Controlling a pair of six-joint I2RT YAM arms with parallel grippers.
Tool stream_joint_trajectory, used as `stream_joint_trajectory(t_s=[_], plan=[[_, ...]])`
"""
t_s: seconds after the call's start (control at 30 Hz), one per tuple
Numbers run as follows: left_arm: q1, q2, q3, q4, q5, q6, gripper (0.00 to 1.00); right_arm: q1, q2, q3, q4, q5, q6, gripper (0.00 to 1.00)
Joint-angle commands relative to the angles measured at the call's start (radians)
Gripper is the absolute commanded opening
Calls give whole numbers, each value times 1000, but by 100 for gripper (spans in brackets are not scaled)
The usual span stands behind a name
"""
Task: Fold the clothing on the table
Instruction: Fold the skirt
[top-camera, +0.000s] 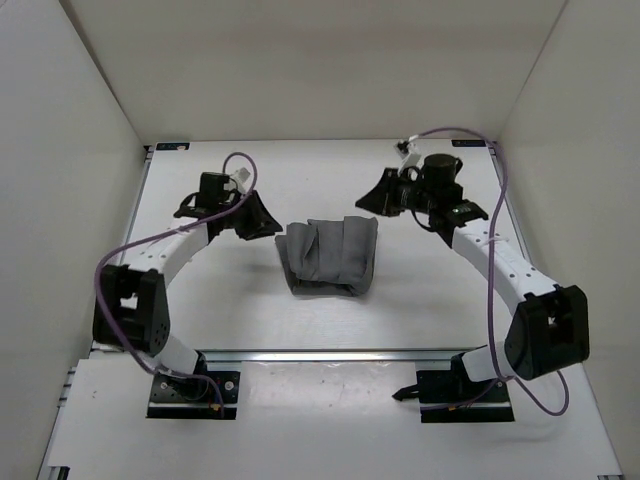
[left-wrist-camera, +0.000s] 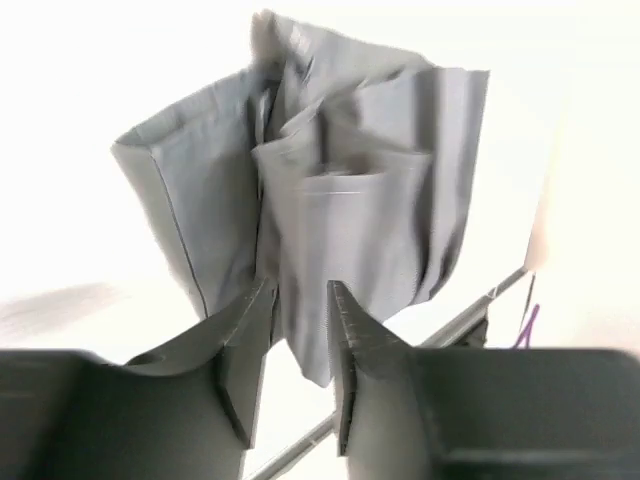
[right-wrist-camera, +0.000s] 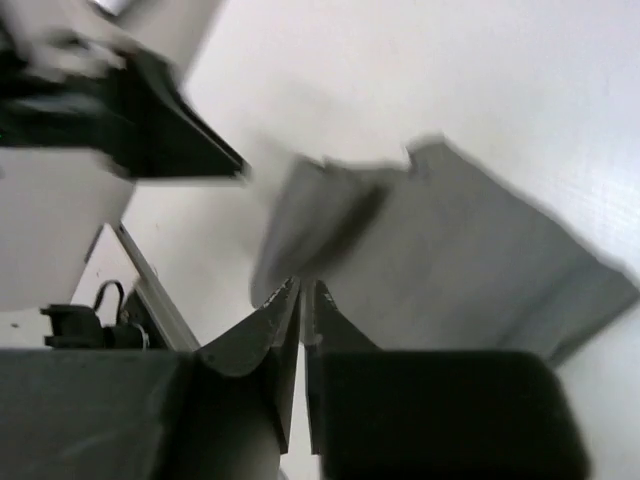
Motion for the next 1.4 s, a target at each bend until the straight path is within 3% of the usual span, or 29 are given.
stream_joint_trajectory(t_s=[0.0,0.1,0.17,0.3,0.43,0.6,0.67,0.8,0.9,0.97,1.07,1.1,1.17,1.23,1.27,1.3,1.37], plan=[[13,-118,31,-42,-26,21,45,14,36,-125,-74,21,-23,2],[-38,-172,-8,87,29,-51,46,25,42,-203,-24,12,-20,0],[-120,-172,-37,187,58,-121,41,39,82,-228,4,0,-19,0],[-240,-129,-118,318,-11,-170,25,60,169,-228,19,-26,-42,0],[-302,-77,-187,311,-104,-157,4,77,240,-210,33,-31,-68,0],[-300,-60,-299,260,-205,-117,0,97,286,-231,70,-51,-65,0],[-277,-49,-369,281,-196,-126,0,94,297,-237,64,-45,-73,1],[-257,-11,-364,237,-169,-80,1,65,300,-253,62,-86,-51,0],[-239,-17,-266,147,-150,-34,14,39,249,-221,6,-104,-69,7],[-211,-55,-177,88,-141,3,37,25,170,-184,-30,-85,-73,34],[-177,-118,-89,61,-130,30,64,-9,58,-153,-13,-63,-51,59],[-153,-135,-57,42,-123,41,70,-24,30,-141,-31,-43,-28,63],[-138,-177,-2,5,-130,76,79,-49,-36,-107,-83,-16,-37,56],[-137,-200,93,-83,-246,153,84,-66,-51,-44,-204,122,-86,51],[-154,-213,110,-155,-344,196,89,-67,-58,-32,-285,203,-102,57],[-159,-221,144,-207,-400,213,92,-64,-56,5,-365,248,-137,69],[-177,-215,167,-277,-572,257,95,-66,-52,30,-456,320,-188,80]])
